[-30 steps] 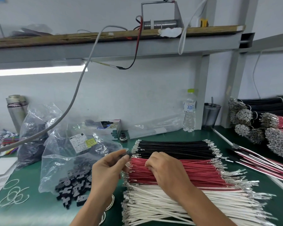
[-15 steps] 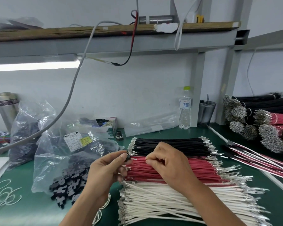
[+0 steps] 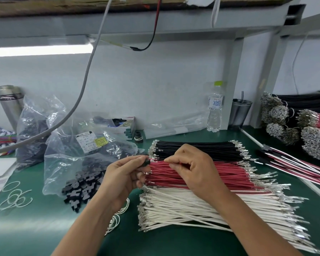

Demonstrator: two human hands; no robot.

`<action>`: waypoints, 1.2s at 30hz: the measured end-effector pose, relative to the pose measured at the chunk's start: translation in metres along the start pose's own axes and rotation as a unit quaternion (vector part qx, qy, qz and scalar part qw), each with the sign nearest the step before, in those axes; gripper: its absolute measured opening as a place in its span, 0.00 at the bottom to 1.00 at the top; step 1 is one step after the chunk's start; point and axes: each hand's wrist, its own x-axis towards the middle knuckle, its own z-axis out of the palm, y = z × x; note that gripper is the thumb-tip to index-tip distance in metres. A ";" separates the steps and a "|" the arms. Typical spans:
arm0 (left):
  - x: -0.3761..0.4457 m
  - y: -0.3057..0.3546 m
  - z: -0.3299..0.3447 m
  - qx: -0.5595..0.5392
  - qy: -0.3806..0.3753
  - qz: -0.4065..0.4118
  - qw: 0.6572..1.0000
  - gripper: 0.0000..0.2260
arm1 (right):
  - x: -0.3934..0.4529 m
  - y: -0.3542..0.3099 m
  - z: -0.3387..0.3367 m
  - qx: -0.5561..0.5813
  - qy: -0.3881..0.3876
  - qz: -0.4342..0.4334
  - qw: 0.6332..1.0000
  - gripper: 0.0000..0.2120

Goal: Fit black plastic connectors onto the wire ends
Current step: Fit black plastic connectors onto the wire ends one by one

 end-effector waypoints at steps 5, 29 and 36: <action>0.001 0.000 -0.001 -0.011 0.002 0.002 1.000 0.13 | 0.025 -0.009 -0.022 0.194 0.139 0.039 0.970 0.13; 0.004 -0.011 0.002 0.000 -0.014 0.047 0.999 0.19 | 0.027 -0.046 -0.046 0.126 0.193 -0.009 0.973 0.12; 0.006 -0.013 0.002 0.010 -0.026 0.035 0.999 0.18 | 0.093 -0.065 -0.116 0.259 0.332 -0.041 0.906 0.06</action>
